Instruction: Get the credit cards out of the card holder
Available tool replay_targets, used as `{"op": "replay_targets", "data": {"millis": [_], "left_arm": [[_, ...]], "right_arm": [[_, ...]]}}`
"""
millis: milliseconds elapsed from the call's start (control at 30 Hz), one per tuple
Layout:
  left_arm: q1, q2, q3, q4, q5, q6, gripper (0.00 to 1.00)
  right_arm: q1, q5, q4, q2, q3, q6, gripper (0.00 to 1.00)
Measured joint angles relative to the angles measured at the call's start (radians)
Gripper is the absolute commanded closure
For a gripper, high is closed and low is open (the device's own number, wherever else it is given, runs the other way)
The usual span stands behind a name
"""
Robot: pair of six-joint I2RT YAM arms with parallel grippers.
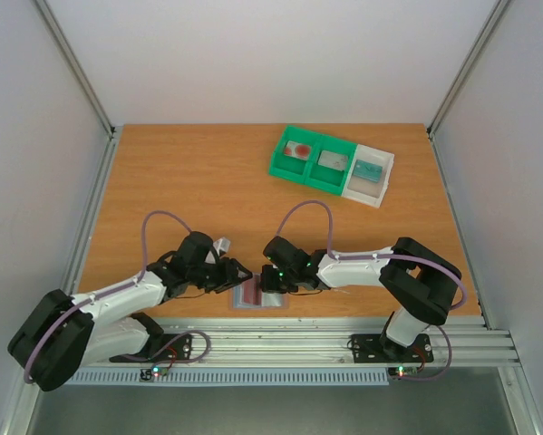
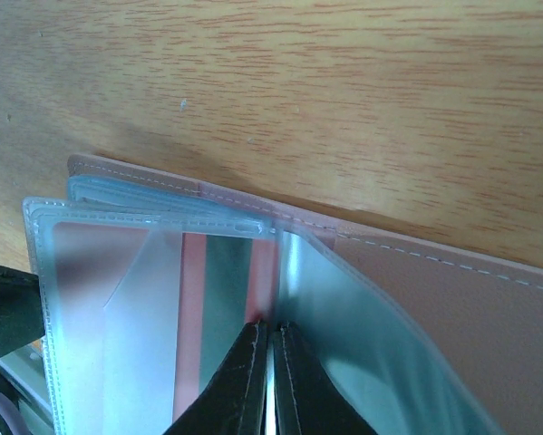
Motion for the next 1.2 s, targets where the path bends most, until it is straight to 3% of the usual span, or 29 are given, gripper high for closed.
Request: {"op": "replay_targets", "data": {"millis": [100, 467, 833, 1200], "left_arm": [[0.000, 0.012, 0.000, 0.008, 0.000, 0.001, 0.55], [0.000, 0.047, -0.001, 0.033, 0.007, 0.002, 0.79], [0.000, 0.075, -0.002, 0.034, 0.007, 0.003, 0.76], [0.000, 0.075, -0.002, 0.034, 0.009, 0.003, 0.73]], "right_arm": [[0.000, -0.001, 0.000, 0.000, 0.000, 0.000, 0.94], [0.000, -0.004, 0.039, -0.002, -0.018, 0.007, 0.94], [0.000, -0.013, 0.059, -0.015, -0.034, 0.014, 0.87], [0.000, 0.019, -0.011, -0.093, -0.064, 0.012, 0.89]]}}
